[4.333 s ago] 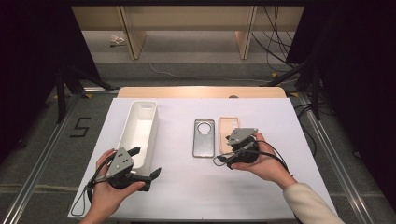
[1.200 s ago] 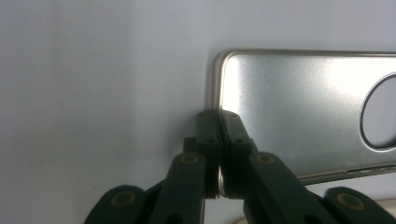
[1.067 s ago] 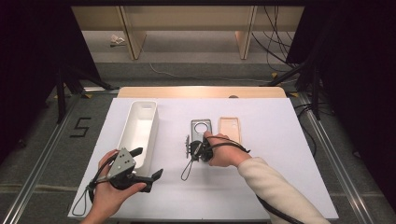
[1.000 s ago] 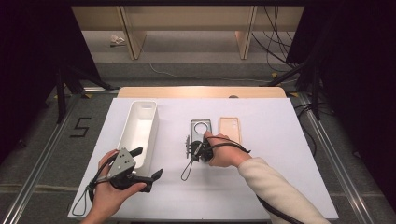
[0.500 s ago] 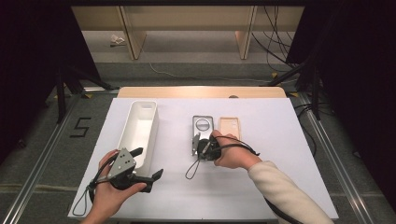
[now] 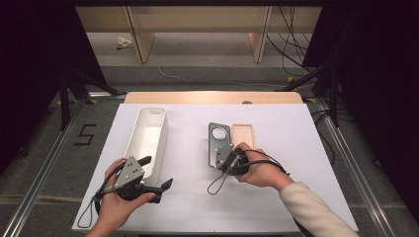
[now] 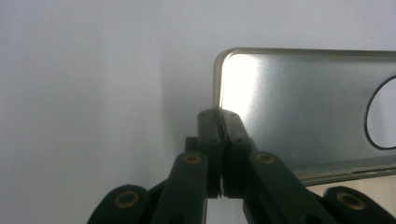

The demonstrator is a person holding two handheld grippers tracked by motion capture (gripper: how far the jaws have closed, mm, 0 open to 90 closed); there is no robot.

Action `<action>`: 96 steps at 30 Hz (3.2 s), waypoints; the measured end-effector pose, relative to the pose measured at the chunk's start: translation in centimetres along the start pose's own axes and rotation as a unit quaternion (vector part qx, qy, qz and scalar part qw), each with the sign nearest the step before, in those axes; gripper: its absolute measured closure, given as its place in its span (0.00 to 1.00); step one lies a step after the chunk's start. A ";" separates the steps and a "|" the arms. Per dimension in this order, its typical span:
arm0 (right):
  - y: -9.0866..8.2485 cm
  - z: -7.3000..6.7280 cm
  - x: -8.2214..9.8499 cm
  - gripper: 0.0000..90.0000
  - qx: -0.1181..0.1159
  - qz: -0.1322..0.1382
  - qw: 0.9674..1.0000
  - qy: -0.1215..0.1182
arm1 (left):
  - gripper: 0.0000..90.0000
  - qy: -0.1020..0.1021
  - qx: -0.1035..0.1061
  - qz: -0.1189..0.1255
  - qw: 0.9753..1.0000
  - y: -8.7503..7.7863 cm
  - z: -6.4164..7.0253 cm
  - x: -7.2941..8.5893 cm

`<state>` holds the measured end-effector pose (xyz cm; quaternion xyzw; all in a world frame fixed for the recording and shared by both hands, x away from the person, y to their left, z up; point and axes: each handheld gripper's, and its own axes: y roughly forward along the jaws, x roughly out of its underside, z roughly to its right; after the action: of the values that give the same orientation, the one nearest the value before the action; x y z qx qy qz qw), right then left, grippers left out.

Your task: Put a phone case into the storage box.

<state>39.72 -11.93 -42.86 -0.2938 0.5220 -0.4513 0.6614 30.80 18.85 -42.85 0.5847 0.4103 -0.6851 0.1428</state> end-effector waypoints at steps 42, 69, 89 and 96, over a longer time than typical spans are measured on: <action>-4.3 -4.1 3.5 0.99 -0.024 0.119 0.992 0.039 | 0.08 0.000 0.006 -0.033 0.999 3.8 -1.6 -2.4; -4.4 -5.8 3.5 0.99 -0.026 0.136 0.990 0.031 | 0.13 -0.012 0.042 -0.072 0.996 7.9 -1.1 -7.6; -4.3 -6.2 3.1 0.99 -0.030 0.139 0.990 0.025 | 0.21 -0.034 0.066 -0.113 0.991 12.0 0.7 -10.0; -4.3 -6.2 3.0 0.99 -0.029 0.141 0.989 0.022 | 0.26 -0.044 0.077 -0.136 0.987 13.5 1.4 -10.4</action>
<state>32.72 -15.92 -42.22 -0.2267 0.5855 -0.3447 0.6978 41.85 6.47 -38.62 0.5020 0.4258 -0.7525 0.0207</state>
